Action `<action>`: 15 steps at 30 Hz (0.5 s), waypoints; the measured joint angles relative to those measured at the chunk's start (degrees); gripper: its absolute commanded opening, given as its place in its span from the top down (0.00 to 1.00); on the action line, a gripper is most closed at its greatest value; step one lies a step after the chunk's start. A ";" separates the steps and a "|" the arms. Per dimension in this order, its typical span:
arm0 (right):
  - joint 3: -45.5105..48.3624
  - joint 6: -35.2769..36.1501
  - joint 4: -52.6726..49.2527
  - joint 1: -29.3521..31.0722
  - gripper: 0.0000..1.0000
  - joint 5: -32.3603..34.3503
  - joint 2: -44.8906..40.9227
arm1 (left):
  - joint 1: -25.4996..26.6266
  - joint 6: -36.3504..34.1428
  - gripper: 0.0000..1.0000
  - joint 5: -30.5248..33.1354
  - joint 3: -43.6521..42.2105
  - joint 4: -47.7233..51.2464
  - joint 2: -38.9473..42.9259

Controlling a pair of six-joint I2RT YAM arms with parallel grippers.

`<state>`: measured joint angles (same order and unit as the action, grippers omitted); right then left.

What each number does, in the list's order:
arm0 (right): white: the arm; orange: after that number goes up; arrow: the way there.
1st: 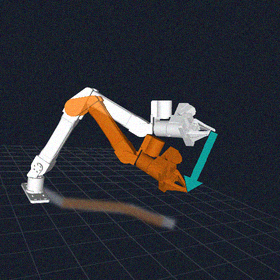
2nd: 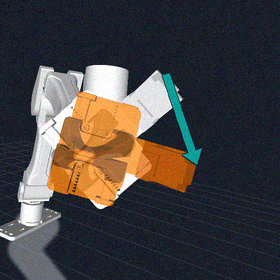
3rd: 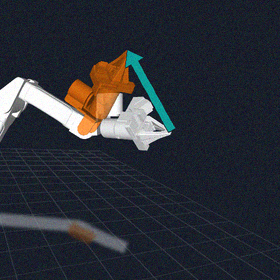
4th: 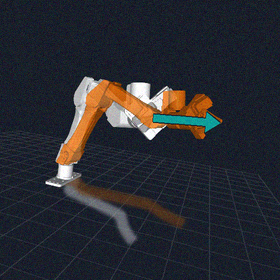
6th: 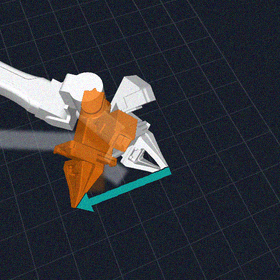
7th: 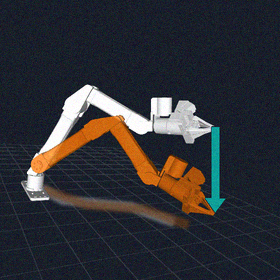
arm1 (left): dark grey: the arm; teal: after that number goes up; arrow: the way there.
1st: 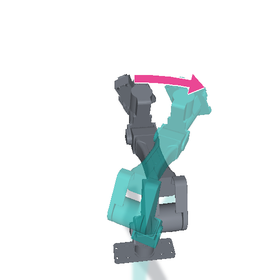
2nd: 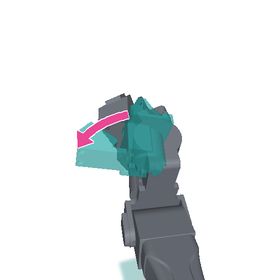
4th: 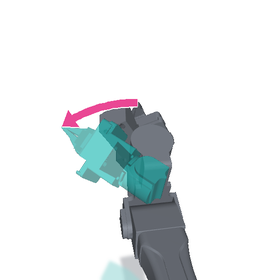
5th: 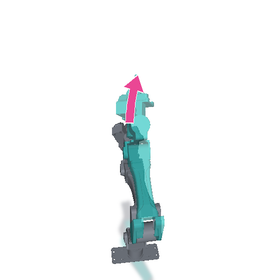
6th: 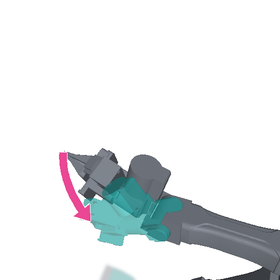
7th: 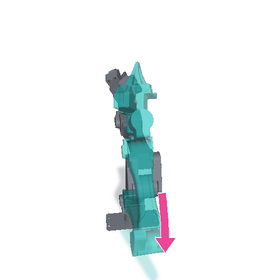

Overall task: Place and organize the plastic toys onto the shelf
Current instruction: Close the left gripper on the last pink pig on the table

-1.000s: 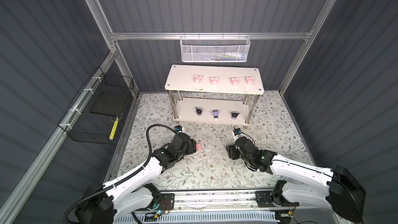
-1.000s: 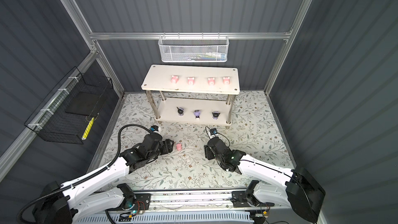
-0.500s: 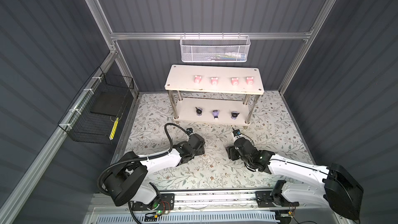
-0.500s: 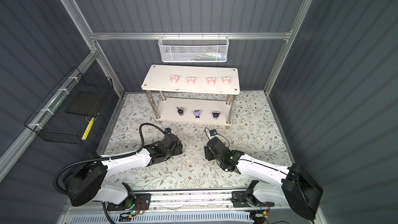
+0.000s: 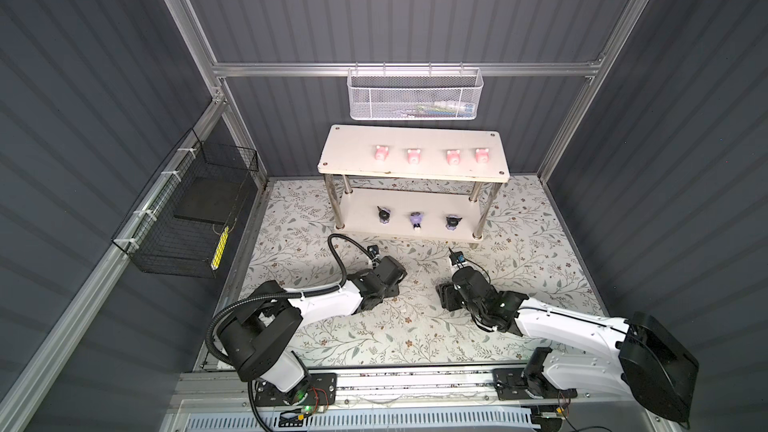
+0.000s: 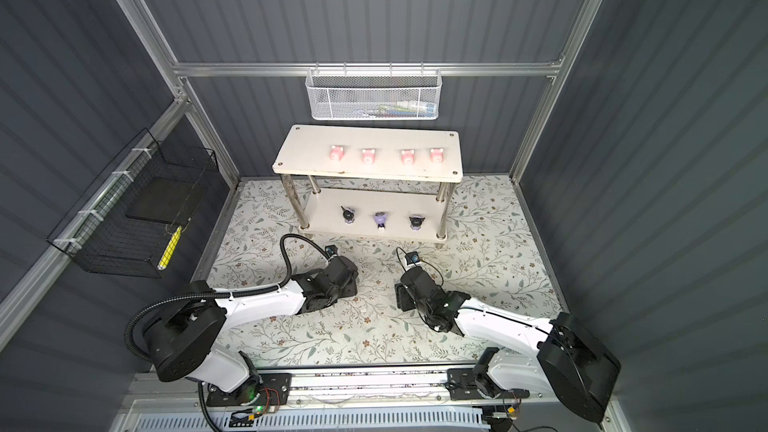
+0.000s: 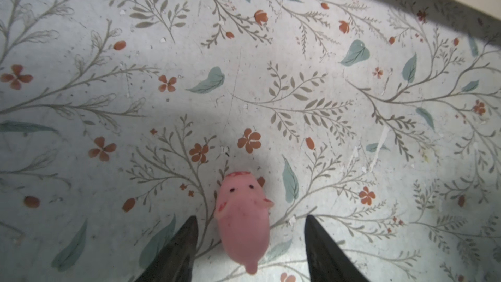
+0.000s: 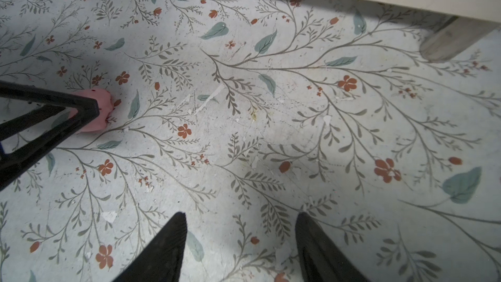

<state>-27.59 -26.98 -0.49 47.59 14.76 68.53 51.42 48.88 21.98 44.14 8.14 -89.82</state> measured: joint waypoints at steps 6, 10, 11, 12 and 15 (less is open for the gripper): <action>0.37 -0.02 0.35 -0.33 0.34 -0.20 0.15 | 0.61 1.53 0.46 1.03 0.33 1.53 -1.88; 0.83 -0.04 0.57 -0.52 0.34 -0.26 0.15 | 0.68 2.05 0.48 2.12 1.05 2.58 -1.92; 0.94 -0.07 0.59 -0.57 0.34 -0.28 0.15 | 0.68 2.23 0.48 2.36 1.14 2.67 -1.92; 1.01 -0.11 0.59 -0.59 0.34 -0.37 0.15 | 0.68 2.32 0.50 2.62 1.29 2.78 -1.92; 1.14 -0.26 0.85 -0.66 0.34 -0.44 0.15 | 0.68 2.56 0.52 3.15 1.60 3.19 -1.92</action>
<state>-26.46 -27.24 0.36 46.94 14.33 68.69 52.10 51.44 25.12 45.74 11.33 -91.74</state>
